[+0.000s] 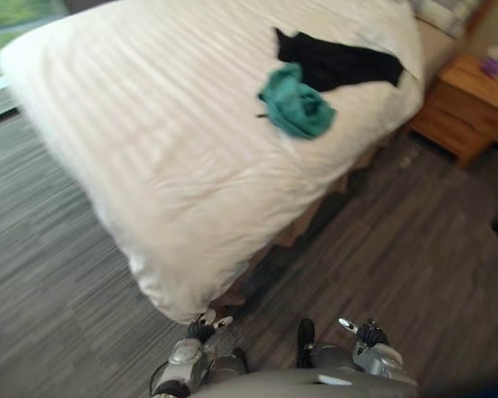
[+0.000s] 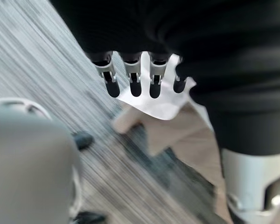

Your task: Tidy the bed and pick cloth on bed and put in laundry

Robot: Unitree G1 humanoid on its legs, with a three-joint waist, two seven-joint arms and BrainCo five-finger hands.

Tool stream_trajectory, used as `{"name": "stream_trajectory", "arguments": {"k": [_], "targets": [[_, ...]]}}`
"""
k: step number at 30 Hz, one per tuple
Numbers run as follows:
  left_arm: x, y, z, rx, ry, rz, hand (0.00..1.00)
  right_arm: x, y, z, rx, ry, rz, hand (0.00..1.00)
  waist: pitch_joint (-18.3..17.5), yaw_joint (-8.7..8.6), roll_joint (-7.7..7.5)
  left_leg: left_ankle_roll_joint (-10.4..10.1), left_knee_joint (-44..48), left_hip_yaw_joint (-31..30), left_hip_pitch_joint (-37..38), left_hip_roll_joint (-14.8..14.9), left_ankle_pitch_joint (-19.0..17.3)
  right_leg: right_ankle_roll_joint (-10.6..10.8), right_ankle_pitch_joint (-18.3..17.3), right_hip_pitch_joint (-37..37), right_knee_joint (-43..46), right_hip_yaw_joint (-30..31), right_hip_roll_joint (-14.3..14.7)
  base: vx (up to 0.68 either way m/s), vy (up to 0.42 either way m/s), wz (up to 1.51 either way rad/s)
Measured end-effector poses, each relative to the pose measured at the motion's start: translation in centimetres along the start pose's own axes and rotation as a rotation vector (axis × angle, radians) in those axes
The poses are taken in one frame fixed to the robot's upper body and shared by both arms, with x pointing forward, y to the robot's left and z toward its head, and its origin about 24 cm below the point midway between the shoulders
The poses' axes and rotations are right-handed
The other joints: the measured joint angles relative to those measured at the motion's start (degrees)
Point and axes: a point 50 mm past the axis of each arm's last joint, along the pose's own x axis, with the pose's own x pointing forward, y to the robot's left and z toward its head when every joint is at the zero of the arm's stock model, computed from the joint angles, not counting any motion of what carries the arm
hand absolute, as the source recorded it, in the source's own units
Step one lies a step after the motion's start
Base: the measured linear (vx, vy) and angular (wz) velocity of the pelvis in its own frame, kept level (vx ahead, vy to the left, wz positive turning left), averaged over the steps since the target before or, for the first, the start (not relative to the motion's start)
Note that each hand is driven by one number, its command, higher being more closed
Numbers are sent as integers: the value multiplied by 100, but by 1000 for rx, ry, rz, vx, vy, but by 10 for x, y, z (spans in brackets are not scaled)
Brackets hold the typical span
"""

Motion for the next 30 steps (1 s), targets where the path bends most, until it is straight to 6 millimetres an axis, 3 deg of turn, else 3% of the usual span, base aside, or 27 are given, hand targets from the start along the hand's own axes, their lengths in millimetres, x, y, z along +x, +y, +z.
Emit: {"name": "stream_trajectory", "arguments": {"k": [2, 5, 12, 15, 17, 19, 20, 23, 27, 30], "targets": [[-1, -4, -4, -12, 11, -11, 0, 0, -1, 0, -10, 4, -3, 0, 25, 7, 129, -11, -6, 0, 4, 121, 10, -72, 278, 178, -625, 221, 302, 5, -126, -85], [-2, -11, -6, -13, 14, -29, 0, 0, -2, -2, -16, 10, -7, 0, 41, -12, 146, -77, 15, 35, 225, 277, 79, -156, 631, 565, -1279, 518, 586, -6, -97, -62], [-2, -16, -4, -34, 3, -43, 0, 0, -12, -4, 15, 18, -45, 0, 134, 31, 201, -144, 464, 75, 350, 373, 33, -170, 1222, 988, -2101, 1091, 718, -43, -7, -39], [-2, -15, -2, -132, -1, -30, 0, 1, -14, -1, 8, 8, -53, 0, 265, 97, 247, -1, 843, -1184, 178, 188, -183, -74, 1343, 946, -2165, 1609, 724, -101, 25, -88], [-3, -19, -6, -196, 13, -33, 0, 2, -21, 2, -1, 5, -74, 0, 223, 151, 449, -28, 835, -2494, 184, -8, -515, -19, 1443, 765, -2197, 2160, 866, -102, 140, -123], [-4, -21, -7, -222, 18, -37, 0, 3, -24, 6, 0, -7, -83, 0, 204, 127, 563, -60, 559, -2895, 296, -35, -789, 90, 1581, 594, -2240, 2413, 972, -85, 166, -108], [-3, -22, -4, -242, 13, -38, 0, 3, -26, 9, 5, -15, -89, 0, 254, 122, 548, -12, 490, -2719, 346, -50, -881, 122, 1790, 616, -2361, 2469, 917, -85, 168, -67], [-2, -23, -1, -239, -1, -44, 0, -1, -33, -8, 32, 26, -113, 0, 179, 84, 383, 93, 402, -2600, 394, -251, -838, 213, 1858, 586, -2360, 2452, 697, -80, 180, -18], [-3, -21, -3, -211, 1, -41, 0, -5, -35, -21, 33, 59, -118, 0, 92, 65, 222, 135, -14, -2462, 662, -354, -673, 287, 1842, 562, -2296, 2555, 626, 44, 86, -14], [-4, -22, -8, -210, 15, -41, 0, -4, -34, -18, 24, 54, -112, 0, 138, 82, 292, 119, -23, -2338, 706, -339, -661, 286, 1714, 338, -1899, 2471, 658, 74, 63, -25]]}}
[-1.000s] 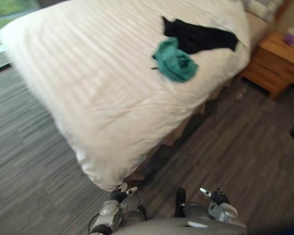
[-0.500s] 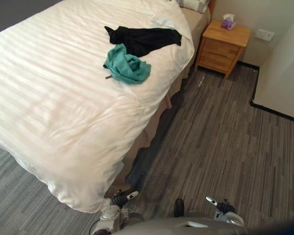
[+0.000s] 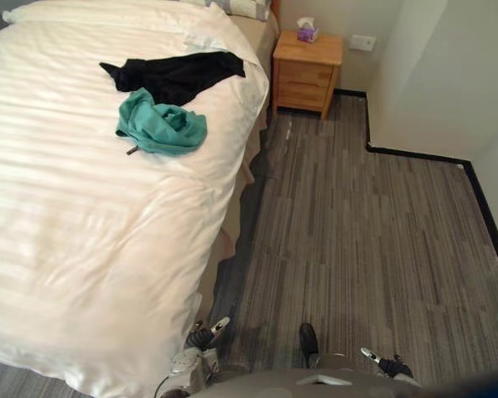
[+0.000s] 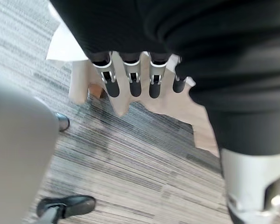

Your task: Tidy the bed and pick cloth on bed and put in laundry

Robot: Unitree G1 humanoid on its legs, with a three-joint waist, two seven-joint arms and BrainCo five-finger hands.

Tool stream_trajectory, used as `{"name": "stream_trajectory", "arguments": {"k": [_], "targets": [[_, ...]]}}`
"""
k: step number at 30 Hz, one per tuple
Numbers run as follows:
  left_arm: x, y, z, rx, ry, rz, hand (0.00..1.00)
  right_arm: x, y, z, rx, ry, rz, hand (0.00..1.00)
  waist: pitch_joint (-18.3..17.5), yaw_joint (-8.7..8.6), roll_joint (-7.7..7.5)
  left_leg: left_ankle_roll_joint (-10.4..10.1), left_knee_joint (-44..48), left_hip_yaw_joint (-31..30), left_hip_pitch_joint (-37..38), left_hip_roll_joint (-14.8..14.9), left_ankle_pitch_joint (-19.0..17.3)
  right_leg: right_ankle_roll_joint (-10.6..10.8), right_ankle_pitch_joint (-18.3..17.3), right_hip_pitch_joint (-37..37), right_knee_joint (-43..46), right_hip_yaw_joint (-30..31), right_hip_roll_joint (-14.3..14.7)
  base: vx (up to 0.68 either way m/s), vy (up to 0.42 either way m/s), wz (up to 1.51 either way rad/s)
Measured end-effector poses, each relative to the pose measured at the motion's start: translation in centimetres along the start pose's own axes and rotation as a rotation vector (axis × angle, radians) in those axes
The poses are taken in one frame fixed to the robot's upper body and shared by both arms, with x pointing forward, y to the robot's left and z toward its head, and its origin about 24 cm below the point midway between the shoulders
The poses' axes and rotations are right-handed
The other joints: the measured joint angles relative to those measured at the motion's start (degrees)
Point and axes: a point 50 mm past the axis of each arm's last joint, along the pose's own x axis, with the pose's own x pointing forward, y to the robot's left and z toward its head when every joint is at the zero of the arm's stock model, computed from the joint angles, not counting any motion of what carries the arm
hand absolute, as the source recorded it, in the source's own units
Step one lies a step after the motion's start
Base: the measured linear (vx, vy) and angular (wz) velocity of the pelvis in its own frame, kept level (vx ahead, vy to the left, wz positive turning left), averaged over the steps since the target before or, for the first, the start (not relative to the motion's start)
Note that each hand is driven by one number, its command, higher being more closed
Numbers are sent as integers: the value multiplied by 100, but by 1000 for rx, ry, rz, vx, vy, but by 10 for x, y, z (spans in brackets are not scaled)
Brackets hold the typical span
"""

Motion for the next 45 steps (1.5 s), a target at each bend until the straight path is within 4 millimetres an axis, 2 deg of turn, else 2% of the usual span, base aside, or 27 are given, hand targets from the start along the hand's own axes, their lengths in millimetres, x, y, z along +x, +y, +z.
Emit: {"name": "stream_trajectory", "arguments": {"k": [3, 6, 10, 11, 16, 19, 22, 25, 29, 31, 32, 33, 35, 36, 37, 38, 39, 40, 42, 43, 45], "targets": [[1, -6, 5, -13, -13, -11, 0, 1, 0, 2, -5, 12, -3, 0, 6, 1, 14, -32, 6, 65, 15, 16, 18, -57, -142, -85, 255, -218, -16, 17, -2, 5], [1, -2, 5, -41, -10, 5, 0, 1, 2, 3, 21, 13, -2, 0, -20, 30, -25, -50, -6, 60, 52, 40, 7, -58, -226, -49, 287, -299, -7, 4, -19, 7], [2, 2, 5, -38, 2, 11, 0, 3, 4, 8, 77, 13, -5, 0, -37, 48, -40, -75, -6, 73, 67, 69, -5, -80, 205, 283, -448, -269, 18, -3, -14, -6], [0, 17, -13, 22, 90, 20, 0, 5, 16, 11, 96, 59, 30, 0, -342, 2, -19, -162, 16, -101, 359, 171, 7, -184, -53, 524, -508, -463, 88, 0, 0, 0], [-1, 18, -15, 22, 95, 23, 0, 5, 16, 10, 96, 60, 30, 0, -341, 2, -20, -162, 16, -103, 356, 171, 7, -184, -53, 524, -508, -468, 87, 0, 0, 0], [-1, 19, -17, 24, 95, 29, 0, 3, 17, 4, 90, 73, 27, 0, -328, -2, -37, -157, -45, -96, 342, 178, 10, -183, -55, 485, -508, -490, 86, 0, 0, 0], [0, 20, -13, 29, 79, 61, 0, 2, 18, 3, 88, 51, 22, 0, -310, -7, -68, -141, -323, -25, 255, 202, 22, -184, -52, 291, -506, -720, 64, -5, -4, -11], [0, 21, -10, 46, 64, 87, 0, 1, 21, 5, 96, 21, 20, 0, -214, -53, -38, -254, -494, 192, 291, 319, -48, -195, -43, 200, -500, -850, 181, 68, -27, -31], [1, 21, -8, 47, 55, 102, 0, 0, 23, 13, 110, -32, 31, 0, -142, -140, 79, -484, -584, 416, 367, 674, -13, -404, -225, 49, -346, -959, 492, 250, -49, -25], [2, 20, 0, 44, 27, 98, 0, 0, 28, 16, 84, -42, 49, 0, -62, -161, -24, -748, -239, 424, 231, 647, 159, -450, -507, -130, 136, -988, 491, 321, -98, -10], [3, 18, 8, 38, -7, 90, 0, 0, 32, 18, 62, -52, 63, 0, 27, -132, -115, -941, 377, 425, 59, 599, 302, -507, -755, -155, 480, -1021, 448, 301, -151, -17], [2, 14, 9, 33, -18, 82, 0, -1, 33, 19, 47, -60, 70, 0, 63, -110, -120, -943, 855, 416, -87, 596, 369, -545, -834, -119, 591, -1018, 430, 316, -184, -27], [3, 10, 14, 10, -45, 73, 0, -1, 36, 25, 30, -90, 85, 0, 182, -74, -181, -921, 2377, 390, -641, 593, 758, -705, -982, 133, 629, -866, 313, 307, -119, -49], [3, 8, 17, -8, -57, 76, 0, -2, 42, 30, 17, -119, 97, 0, 296, -27, -158, -715, 3220, 395, -1050, 542, 436, -829, -1151, 281, 618, -578, 272, 313, -49, -68], [3, 6, 19, -23, -67, 75, 0, -2, 42, 34, 14, -131, 94, 0, 334, -16, -136, -636, 3477, 372, -1278, 502, 177, -853, -1210, 336, 593, -456, 272, 400, -31, -74], [3, 4, 23, -30, -85, 75, 0, -3, 43, 38, 19, -149, 91, 0, 388, -3, -42, -517, 3671, 330, -1610, 416, -109, -882, -1237, 489, 510, -321, 255, 341, 6, -60], [3, 3, 26, -33, -97, 79, 0, -3, 45, 38, 21, -149, 89, 0, 457, 32, -134, -477, 3675, 240, -1908, 281, -270, -891, -1280, 636, 465, -236, 170, 336, 23, -54], [3, 3, 27, -38, -104, 84, 0, -3, 47, 41, 23, -153, 91, 0, 459, 81, -126, -461, 3617, 227, -2090, 202, -330, -912, -1295, 727, 459, -210, 127, 317, 45, -49], [3, 3, 31, -51, -125, 88, 0, -3, 50, 46, 20, -165, 87, 0, 528, 167, -237, -439, 2992, 209, -2397, -36, -337, -858, -1370, 984, 358, -216, -78, 277, 52, -41], [3, 1, 33, -45, -133, 79, 0, -3, 50, 48, 18, -176, 86, 0, 517, 210, -223, -373, 2230, 188, -2523, -159, -123, -689, -1471, 1100, 305, -254, -206, 320, 84, -29], [3, -1, 32, -39, -133, 74, 0, -3, 47, 52, 14, -195, 77, 0, 457, 197, -101, -194, 1145, 165, -2770, -229, 501, -529, -1660, 1304, 148, -352, -314, 364, 123, -12]]}}
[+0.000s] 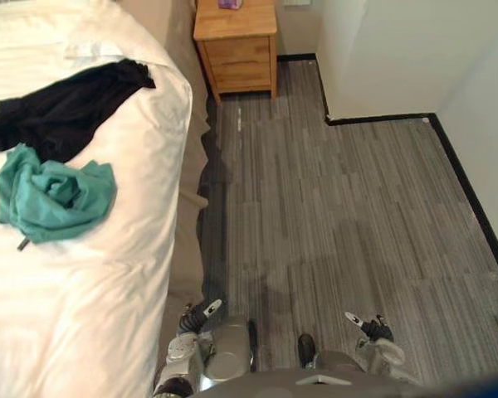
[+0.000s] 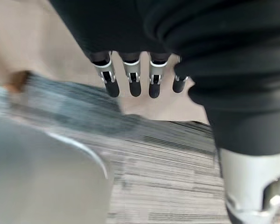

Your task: Tidy the bed and pick cloth on bed and put in laundry

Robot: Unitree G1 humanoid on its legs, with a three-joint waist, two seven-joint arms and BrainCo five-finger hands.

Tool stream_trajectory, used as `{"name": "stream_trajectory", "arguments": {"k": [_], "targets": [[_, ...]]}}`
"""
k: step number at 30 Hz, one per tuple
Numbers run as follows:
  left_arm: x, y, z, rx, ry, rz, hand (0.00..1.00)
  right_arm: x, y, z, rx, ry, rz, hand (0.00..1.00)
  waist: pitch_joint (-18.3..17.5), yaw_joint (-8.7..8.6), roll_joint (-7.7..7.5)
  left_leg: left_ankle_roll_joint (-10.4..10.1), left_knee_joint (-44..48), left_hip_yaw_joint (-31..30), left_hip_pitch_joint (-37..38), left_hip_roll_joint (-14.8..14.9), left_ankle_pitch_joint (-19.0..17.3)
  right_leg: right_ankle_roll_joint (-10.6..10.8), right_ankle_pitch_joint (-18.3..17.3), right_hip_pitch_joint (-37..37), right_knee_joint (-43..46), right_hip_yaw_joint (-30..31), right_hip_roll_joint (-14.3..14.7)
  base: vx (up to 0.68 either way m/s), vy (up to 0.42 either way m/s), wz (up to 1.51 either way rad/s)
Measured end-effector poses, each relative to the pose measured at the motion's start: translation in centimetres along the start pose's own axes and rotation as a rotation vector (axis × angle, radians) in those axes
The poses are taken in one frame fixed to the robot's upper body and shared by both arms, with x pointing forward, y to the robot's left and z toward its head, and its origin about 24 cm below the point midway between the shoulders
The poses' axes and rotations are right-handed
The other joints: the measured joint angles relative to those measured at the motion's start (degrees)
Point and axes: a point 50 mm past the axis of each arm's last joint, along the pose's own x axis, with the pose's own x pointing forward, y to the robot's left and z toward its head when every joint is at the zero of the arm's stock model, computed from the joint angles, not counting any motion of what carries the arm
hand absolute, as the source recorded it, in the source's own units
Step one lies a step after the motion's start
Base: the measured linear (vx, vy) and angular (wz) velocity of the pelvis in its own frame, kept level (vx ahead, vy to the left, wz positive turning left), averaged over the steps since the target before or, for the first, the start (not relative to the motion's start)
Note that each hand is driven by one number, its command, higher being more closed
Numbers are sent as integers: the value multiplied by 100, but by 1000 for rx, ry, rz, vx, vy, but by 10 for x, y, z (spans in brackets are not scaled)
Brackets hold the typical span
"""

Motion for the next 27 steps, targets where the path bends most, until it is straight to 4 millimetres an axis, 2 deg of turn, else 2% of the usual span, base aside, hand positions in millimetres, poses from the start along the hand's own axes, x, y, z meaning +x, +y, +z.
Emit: {"name": "stream_trajectory", "arguments": {"k": [1, 2, 3, 4, 5, 7, 9, 10, 11, 12, 13, 14, 16, 17, 18, 19, 20, 22, 23, 24, 26, 27], "targets": [[0, -2, 0, -3, -1, -4, 0, 0, -1, -2, -6, 7, -2, 0, 3, 51, 25, 87, -458, 73, 31, 2, 679, 87, -166, 154, -13, 2, -62, 452, 168, 4], [-1, -3, -3, 6, 10, -10, 0, -1, -1, -4, -14, 13, -2, 0, -41, 41, 78, 302, -678, 166, 171, -61, 1069, 119, -256, 258, -5, -5, -121, 570, 210, 8], [0, -1, -1, 16, 5, -7, 0, -1, 4, -5, -16, 18, 12, 0, -52, 33, -26, 310, -759, 202, 238, -157, 1020, 127, -262, 223, 59, -7, -194, 557, 196, 13], [0, 1, 0, 19, -1, -4, 0, -3, 10, -7, -14, 25, 27, 0, -75, 47, -119, 487, -735, 243, 238, -244, 1014, 238, -177, 131, 189, -28, -296, 537, 188, 12], [1, 2, 1, 20, -2, -2, 0, -4, 11, -12, -8, 45, 26, 0, -85, 51, -171, 632, -672, 270, 291, -309, 964, 410, -77, 140, 320, -21, -367, 429, 145, 8], [0, 6, -3, 22, 15, 9, 0, -5, 11, -19, 3, 76, 25, 0, -98, 75, -233, 745, -702, 425, 644, -377, 868, 743, 129, 96, 988, -5, -378, 419, 161, 0], [-1, 14, -9, 43, 38, 27, 0, -5, 7, -22, 30, 88, 6, 0, -157, 35, -268, 740, -966, 363, 1208, -462, 618, 1053, 317, -214, 2253, -4, -351, 411, 158, 3], [-3, 18, -15, 52, 57, 34, 0, -6, 3, -23, 37, 92, -6, 0, -239, -5, -262, 801, -1152, 203, 1523, -472, 376, 1534, 668, -655, 3390, 11, -316, 429, 103, 37], [-3, 19, -15, 72, 60, 32, 0, -6, 1, -25, 49, 97, -14, 0, -246, -98, -322, 855, -1244, 93, 1775, -555, 292, 1618, 983, -1071, 4474, -7, -367, 430, 73, 56], [-2, 22, -17, 81, 75, 39, 0, -7, -1, -28, 48, 104, -20, 0, -255, -156, -364, 890, -1247, -27, 1941, -592, 213, 1503, 893, -1342, 5187, -146, -438, 442, -2, 66], [-3, 23, -21, 80, 95, 45, 0, -8, -4, -30, 49, 110, -29, 0, -260, -188, -368, 911, -1258, -154, 2156, -601, 112, 1225, 701, -1667, 5823, -432, -578, 439, -18, 70], [-4, 23, -24, 79, 107, 47, 0, -8, -8, -29, 60, 98, -38, 0, -237, -256, -325, 933, -1340, -319, 2504, -569, 54, 824, 447, -2034, 6271, -822, -777, 535, -44, 66], [-4, 21, -24, 78, 111, 42, 0, -6, -8, -22, 58, 70, -36, 0, -204, -340, -248, 931, -1538, -545, 2956, -423, 52, 621, 42, -2316, 6027, -1192, -801, 483, -92, 69], [-3, 17, -21, 76, 100, 33, 0, -5, -6, -18, 61, 58, -32, 0, -174, -347, -190, 914, -1548, -614, 3155, -258, 43, 583, -179, -2499, 5409, -1387, -705, 431, -139, 78], [-2, 15, -18, 73, 92, 26, 0, -4, -7, -16, 57, 51, -32, 0, -154, -361, -149, 897, -1542, -667, 3266, -138, 33, 544, -210, -2572, 4700, -1475, -580, 530, -200, 75], [-1, 13, -16, 72, 87, 22, 0, -4, -6, -15, 56, 47, -30, 0, -157, -386, -124, 859, -1542, -728, 3323, -49, 12, 535, -209, -2631, 4097, -1477, -463, 476, -216, 77], [-1, 12, -15, 70, 82, 20, 0, -3, -4, -11, 57, 39, -25, 0, -158, -455, -101, 709, -1549, -755, 3425, 109, -75, 543, 64, -2712, 2816, -1413, -260, 485, -234, 76], [-1, 13, -15, 71, 81, 21, 0, -3, 0, -11, 45, 40, -9, 0, -154, -514, -197, 485, -1549, -754, 3588, 174, -218, 529, 896, -2726, 1110, -1263, -166, 520, -316, 64], [-2, 10, -18, 65, 92, 18, 0, -1, -3, -7, 45, 29, -10, 0, -143, -572, -124, 374, -1540, -805, 3724, 344, -333, 163, 1585, -2628, 819, -1295, -10, 618, -379, 15], [-3, 5, -22, 57, 102, 2, 0, 1, 0, 1, 49, 12, -6, 0, -135, -443, 50, 195, -1496, -768, 3614, 507, -220, 78, 1566, -2622, 909, -1336, 125, 480, -290, 5], [-3, 0, -23, 57, 116, -10, 0, 4, 1, 7, 57, 11, -9, 0, -12, -503, 76, 52, -1690, -827, 3877, 496, 169, -115, 958, -2760, 1863, -1352, 65, 410, -227, 14], [-3, 0, -24, 56, 118, -9, 0, 4, 1, 4, 47, 22, -8, 0, -18, -510, 84, 45, -1748, -828, 3960, 529, 363, -134, 864, -2745, 2081, -1397, 62, 456, -240, 35]]}}
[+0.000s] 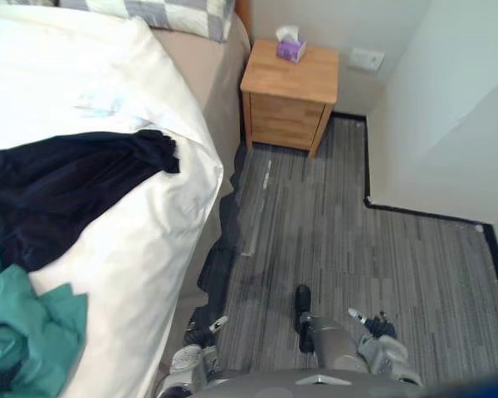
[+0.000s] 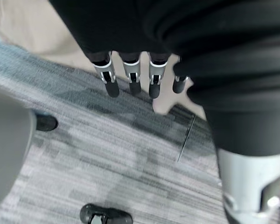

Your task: Tidy the bed and pick cloth on bed and put in laundry

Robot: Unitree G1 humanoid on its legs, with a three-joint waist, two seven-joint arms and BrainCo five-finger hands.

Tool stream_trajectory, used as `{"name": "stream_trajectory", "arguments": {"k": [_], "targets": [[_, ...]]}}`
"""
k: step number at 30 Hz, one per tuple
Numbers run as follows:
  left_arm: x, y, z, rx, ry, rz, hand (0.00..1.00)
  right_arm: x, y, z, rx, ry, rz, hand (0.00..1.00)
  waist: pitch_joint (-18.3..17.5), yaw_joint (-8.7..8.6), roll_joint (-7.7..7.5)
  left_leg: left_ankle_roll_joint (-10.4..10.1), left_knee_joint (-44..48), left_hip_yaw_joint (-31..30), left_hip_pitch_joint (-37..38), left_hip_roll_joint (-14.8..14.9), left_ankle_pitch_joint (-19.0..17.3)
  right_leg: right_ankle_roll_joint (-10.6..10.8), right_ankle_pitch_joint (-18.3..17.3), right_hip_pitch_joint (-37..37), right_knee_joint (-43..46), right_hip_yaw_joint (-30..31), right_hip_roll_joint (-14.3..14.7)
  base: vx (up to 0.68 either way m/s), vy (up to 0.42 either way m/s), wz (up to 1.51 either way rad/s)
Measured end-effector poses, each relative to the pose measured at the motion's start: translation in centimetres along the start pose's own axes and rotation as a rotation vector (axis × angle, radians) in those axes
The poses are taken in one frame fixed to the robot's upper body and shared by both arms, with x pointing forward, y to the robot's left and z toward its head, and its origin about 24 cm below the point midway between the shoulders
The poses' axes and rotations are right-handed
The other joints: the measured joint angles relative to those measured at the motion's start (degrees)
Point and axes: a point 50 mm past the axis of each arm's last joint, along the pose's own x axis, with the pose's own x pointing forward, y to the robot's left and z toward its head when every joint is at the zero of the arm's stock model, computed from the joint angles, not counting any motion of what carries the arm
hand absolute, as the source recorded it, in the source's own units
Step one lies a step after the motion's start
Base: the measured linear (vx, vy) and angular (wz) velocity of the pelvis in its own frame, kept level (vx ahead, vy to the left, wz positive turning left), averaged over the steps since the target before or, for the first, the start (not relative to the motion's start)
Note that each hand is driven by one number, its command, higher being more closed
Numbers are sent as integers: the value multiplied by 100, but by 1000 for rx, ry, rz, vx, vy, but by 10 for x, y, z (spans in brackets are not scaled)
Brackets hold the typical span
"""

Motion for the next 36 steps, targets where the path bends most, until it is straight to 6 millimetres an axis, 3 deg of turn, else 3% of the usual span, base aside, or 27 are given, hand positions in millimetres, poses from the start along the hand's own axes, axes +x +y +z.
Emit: {"name": "stream_trajectory", "arguments": {"k": [1, 3, 5, 6, 7, 8, 11, 12, 14, 15, 16, 17, 18, 20, 22, 25, 26, 27, 28, 29, 30, 31, 32, 33, 34, 35, 36], "targets": [[0, 0, 0, -2, -2, 4, 0, 0, -3, -1, -9, 0, -4, 0, 7, -14, 1, -88, 131, -11, 85, 69, 287, 16, -90, 96, 199, -47, 20, 427, -220, 36], [-1, 2, -4, -19, 5, 18, 0, -1, -4, -4, -24, 5, 3, 0, 6, 14, 15, -310, 693, -44, 6, 154, 503, -7, -258, 522, -47, -157, 130, 411, -208, 22], [-3, 6, -9, -69, 20, 41, 0, -3, -4, -6, -46, -8, 20, 0, -42, 45, 87, -375, 2483, -36, -727, 181, 855, -57, -561, 1099, -612, -181, 307, 400, -170, -15], [-3, 7, -8, -95, 15, 48, 0, -4, -3, -5, -55, -18, 29, 0, -28, 56, 120, -417, 3073, -31, -1000, 190, 1203, -83, -601, 1266, -746, -166, 351, 445, -127, -30], [-4, 13, -12, -108, 14, 66, 0, -5, -2, -4, -69, -33, 39, 0, -22, 100, 159, -575, 4101, -12, -1476, 254, 1908, -150, -694, 1578, -1029, -65, 400, 432, -103, -28], [-4, 12, -8, -117, 2, 65, 0, -5, -2, -3, -68, -40, 36, 0, 14, 128, 228, -424, 5079, 160, -1949, 417, 1345, -183, -747, 1875, -1182, 4, 482, 426, -91, -31], [-4, 17, 5, -137, -74, 50, 0, -8, 3, -11, -67, -16, 52, 0, 87, 404, 92, -229, 5794, 713, -2727, 506, -46, -168, -822, 2688, -1508, 263, 346, 323, -32, -37], [-4, 18, 6, -142, -89, 46, 0, -8, 3, -12, -66, -13, 53, 0, 86, 424, 82, -238, 5660, 799, -2883, 498, -247, -152, -824, 2820, -1537, 273, 283, 404, 39, -42], [-7, 22, 6, -167, -117, 32, 0, -9, 0, -16, -51, 0, 43, 0, 50, 563, 9, -218, 4393, 1247, -3235, 386, -588, 205, -1035, 3138, -1566, 276, -60, 353, 107, -39], [-8, 22, 3, -167, -112, 30, 0, -10, -2, -16, -51, -5, 37, 0, 11, 555, 68, -207, 3807, 1369, -3317, 318, -559, 309, -1143, 3205, -1577, 267, -124, 295, 123, -16], [-9, 21, -3, -170, -96, 26, 0, -10, -9, -17, -58, -9, 25, 0, -65, 543, 203, -142, 2962, 1478, -3367, 292, -259, 442, -1297, 3262, -1574, 214, -151, 412, 225, 19], [-10, 23, -8, -181, -83, 23, 0, -10, -11, -16, -63, -10, 20, 0, -175, 542, 211, 307, 2670, 1698, -3410, 165, -255, 625, -1528, 3405, -1528, 170, -310, 436, 236, 43], [-10, 26, -8, -173, -85, 16, 0, -11, -10, -20, -61, 1, 23, 0, -250, 532, 99, 351, 2539, 1707, -3417, -18, -248, 640, -1490, 3384, -1510, 140, -434, 548, 266, 57], [-10, 30, -2, -169, -104, -45, 0, -14, 5, -26, -38, 20, 60, 0, -309, 582, -105, 411, 2384, 2189, -3458, -115, -211, 676, -1195, 3332, -1634, 100, -594, 459, 182, 56], [-9, 30, 0, -157, -102, -78, 0, -14, 13, -26, -33, 31, 81, 0, -317, 627, -120, 543, 2265, 2775, -3366, -31, -137, 782, -877, 3441, -1725, 118, -610, 325, 131, 60], [-9, 30, -7, -181, -59, -72, 0, -13, 13, -31, -35, 62, 81, 0, -325, 663, -176, 616, 1406, 2756, -2727, -320, -164, 884, -743, 3286, -798, 195, -614, 242, 71, 50], [-9, 31, -12, -195, -31, -67, 0, -11, 7, -28, -37, 59, 65, 0, -360, 648, -129, 593, 1051, 2682, -2492, -389, -103, 1052, -654, 2821, 332, 316, -652, 168, -16, 35], [-9, 32, -15, -201, -21, -64, 0, -10, 4, -26, -39, 53, 57, 0, -352, 635, -137, 586, 867, 2612, -2361, -428, -56, 1363, -476, 2537, 948, 356, -692, 215, -25, 45], [-12, 41, -24, -170, 7, -52, 0, -9, 0, -22, -52, 36, 46, 0, -351, 561, -90, 597, 500, 2439, -1992, -499, 53, 1717, 209, 2115, 2038, 361, -788, 280, -72, 64], [-17, 47, -40, -90, 42, -52, 0, -8, -6, -21, -70, 28, 33, 0, -316, 442, -34, 645, 270, 2295, -1659, -504, 99, 1646, 658, 1842, 2900, 261, -913, 296, -101, 63], [-19, 49, -44, -61, 50, -47, 0, -8, -10, -21, -83, 29, 30, 0, -322, 414, -70, 626, 266, 2261, -1519, -506, 45, 1424, 409, 1687, 3287, 182, -1022, 338, -170, 56], [-22, 55, -55, -45, 80, -24, 0, -8, -18, -24, -116, 31, 13, 0, -309, 402, -58, 574, 304, 2062, -1296, -479, -73, 1054, -183, 1431, 3790, -10, -1238, 296, -220, 61], [-24, 58, -62, -50, 103, -2, 0, -8, -23, -22, -111, 18, 3, 0, -304, 364, -7, 485, 326, 1867, -1134, -372, -124, 790, -744, 1145, 3881, -51, -1277, 293, -248, 74], [-25, 57, -64, -53, 111, 3, 0, -8, -23, -18, -114, -1, 1, 0, -296, 331, 19, 433, 342, 1780, -1101, -282, -147, 784, -901, 1008, 3778, -28, -1236, 238, -308, 105], [-22, 51, -58, -58, 95, -2, 0, -7, -24, -12, -135, -24, 7, 0, -281, 200, 26, 253, 421, 1510, -1118, -126, -220, 877, -1121, 811, 3115, 39, -1136, 199, -378, 118], [-15, 47, -40, -52, 50, -10, 0, -7, -22, -13, -181, -23, 23, 0, -291, 224, -85, 50, 422, 1261, -1127, -97, -247, 1002, -1022, 823, 1829, 247, -1046, 186, -414, 120], [-12, 50, -30, -44, 28, -2, 0, -8, -17, -15, -202, -21, 39, 0, -282, 225, -221, -34, 403, 1136, -1126, -143, -246, 1019, -704, 899, 1027, 459, -1036, 192, -482, 121]]}}
